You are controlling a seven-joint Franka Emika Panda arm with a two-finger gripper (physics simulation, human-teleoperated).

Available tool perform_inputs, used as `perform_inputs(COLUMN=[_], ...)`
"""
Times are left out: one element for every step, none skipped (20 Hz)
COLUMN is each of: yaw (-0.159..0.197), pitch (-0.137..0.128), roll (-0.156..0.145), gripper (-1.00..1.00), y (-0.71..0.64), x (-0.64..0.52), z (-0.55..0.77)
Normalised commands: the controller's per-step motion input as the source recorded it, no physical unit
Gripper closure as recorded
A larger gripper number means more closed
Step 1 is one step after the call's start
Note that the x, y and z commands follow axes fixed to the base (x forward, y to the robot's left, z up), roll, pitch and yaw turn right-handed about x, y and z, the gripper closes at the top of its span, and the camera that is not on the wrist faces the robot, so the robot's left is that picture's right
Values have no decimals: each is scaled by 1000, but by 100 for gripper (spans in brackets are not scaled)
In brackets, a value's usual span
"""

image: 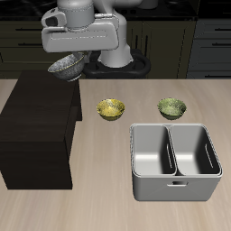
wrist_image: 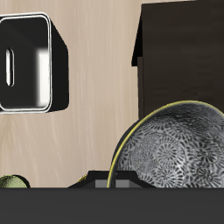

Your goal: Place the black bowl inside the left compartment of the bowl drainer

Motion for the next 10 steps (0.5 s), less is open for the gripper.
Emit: perform_inputs(yaw=[34,0,26,0,1,3,34,7,28,4], pitch=[-25,0,-76,0,-20,-29,-24,-6,-38,-21], roll=[-2,0,103,0,51,48,8,3,30,-20], gripper=[100,100,100,100,100,100,100,100,100,100], y=[267,-216,916,-181,194,485,309,-51,727,282], x=[-57,65,-238,57,25,-26,4,99,17,91], z=[227,3,585,-10,190,286,176,69,347,201])
